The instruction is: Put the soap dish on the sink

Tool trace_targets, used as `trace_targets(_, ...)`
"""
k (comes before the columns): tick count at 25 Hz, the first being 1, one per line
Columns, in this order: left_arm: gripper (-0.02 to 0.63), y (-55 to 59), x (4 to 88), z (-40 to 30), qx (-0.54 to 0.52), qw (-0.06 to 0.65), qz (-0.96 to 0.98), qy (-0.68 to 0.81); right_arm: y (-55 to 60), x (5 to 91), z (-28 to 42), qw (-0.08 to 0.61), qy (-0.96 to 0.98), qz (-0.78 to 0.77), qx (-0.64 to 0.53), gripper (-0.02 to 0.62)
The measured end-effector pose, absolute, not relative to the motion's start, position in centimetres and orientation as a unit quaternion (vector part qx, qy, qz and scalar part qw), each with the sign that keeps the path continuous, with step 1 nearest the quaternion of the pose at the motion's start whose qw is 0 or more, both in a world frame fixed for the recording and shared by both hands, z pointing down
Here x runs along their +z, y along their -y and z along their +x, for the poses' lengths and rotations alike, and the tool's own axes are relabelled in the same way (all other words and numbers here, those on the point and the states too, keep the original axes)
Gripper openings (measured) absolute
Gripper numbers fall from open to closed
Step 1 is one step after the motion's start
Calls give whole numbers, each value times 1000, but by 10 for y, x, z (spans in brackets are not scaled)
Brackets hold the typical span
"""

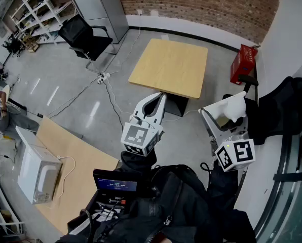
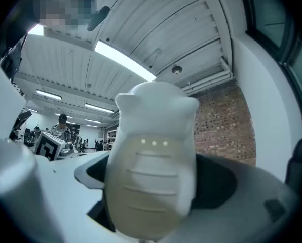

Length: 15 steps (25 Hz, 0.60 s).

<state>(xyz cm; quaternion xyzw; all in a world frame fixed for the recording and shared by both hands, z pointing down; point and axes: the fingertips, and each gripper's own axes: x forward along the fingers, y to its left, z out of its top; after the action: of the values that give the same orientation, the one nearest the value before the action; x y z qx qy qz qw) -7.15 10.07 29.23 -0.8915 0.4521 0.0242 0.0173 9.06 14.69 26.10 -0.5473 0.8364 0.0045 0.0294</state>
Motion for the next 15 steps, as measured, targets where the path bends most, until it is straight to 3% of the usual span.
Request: trace_targets(15, 3, -103, 300, -63, 19, 12, -889, -457, -152, 270, 94, 17, -845, -534, 7, 497)
